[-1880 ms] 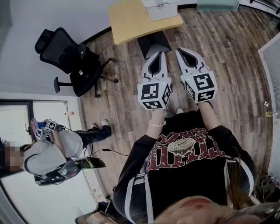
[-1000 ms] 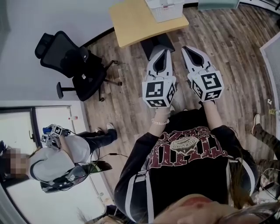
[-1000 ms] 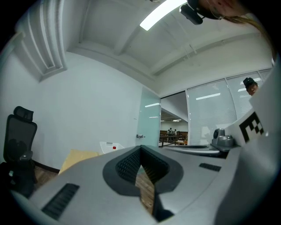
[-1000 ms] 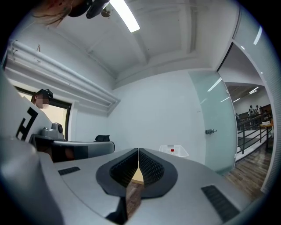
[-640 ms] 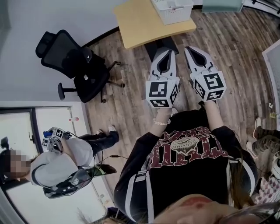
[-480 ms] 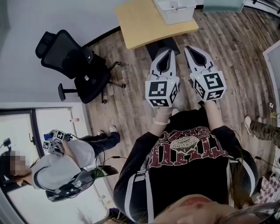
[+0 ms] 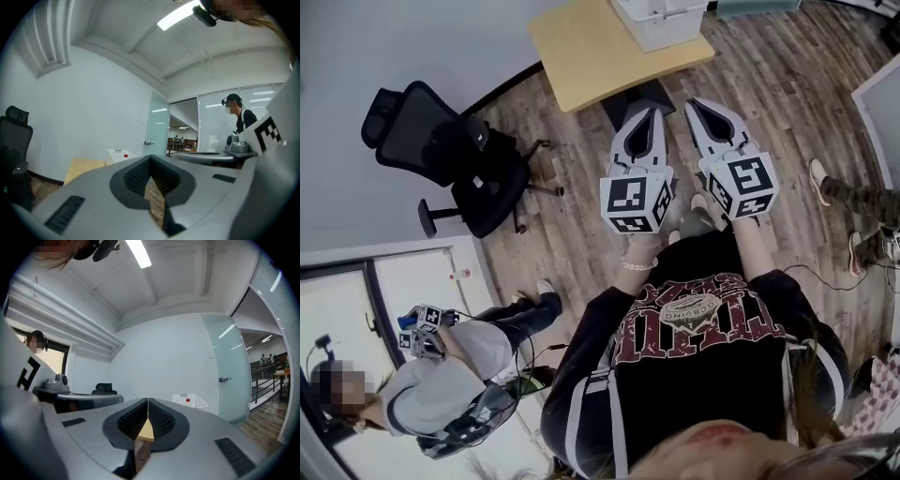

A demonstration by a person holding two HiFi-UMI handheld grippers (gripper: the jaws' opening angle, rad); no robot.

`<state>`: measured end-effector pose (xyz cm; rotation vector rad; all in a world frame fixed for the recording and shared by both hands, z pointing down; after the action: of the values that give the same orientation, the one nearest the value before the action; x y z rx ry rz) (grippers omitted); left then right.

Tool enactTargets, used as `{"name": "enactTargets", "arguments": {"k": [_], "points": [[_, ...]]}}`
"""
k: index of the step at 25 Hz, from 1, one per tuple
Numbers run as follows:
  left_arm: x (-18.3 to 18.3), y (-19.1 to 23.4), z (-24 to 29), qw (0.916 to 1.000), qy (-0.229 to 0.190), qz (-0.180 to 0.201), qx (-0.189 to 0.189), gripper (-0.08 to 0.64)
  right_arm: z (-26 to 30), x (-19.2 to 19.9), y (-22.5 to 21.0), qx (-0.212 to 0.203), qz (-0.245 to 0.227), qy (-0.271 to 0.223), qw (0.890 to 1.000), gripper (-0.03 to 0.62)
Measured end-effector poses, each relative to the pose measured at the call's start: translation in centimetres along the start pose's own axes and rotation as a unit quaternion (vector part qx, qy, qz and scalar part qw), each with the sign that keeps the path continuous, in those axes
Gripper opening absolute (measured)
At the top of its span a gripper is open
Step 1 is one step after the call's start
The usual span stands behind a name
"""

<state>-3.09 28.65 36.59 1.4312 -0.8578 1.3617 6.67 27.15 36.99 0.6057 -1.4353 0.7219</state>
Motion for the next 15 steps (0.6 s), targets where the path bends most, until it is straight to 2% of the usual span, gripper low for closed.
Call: {"name": "enactTargets", "arguments": {"k": [6,15], "points": [[0.1,0.7,1.5,1.0,0.003,0.005,0.006,0.046,1.3,0.1,-0.7,0.001,0.003,-0.004,1.0,0.018],[-0.8,2.1,7.3,0.9999,0.007,0.008,0.004,0.046,5.7,-0.5,-4.9,-0.001,0.01,-0.003,1.0,0.02]]}}
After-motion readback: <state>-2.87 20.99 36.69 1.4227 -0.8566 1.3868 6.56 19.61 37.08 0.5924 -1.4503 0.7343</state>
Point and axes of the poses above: the fingertips, and each gripper's own axes: z forward along the fingers, y to its left, x out of its underside, the point moved 4 cm from there along -z, backward along the fingers, and after that the axes turned 7 degrees about -x, right-handed, at the moved point
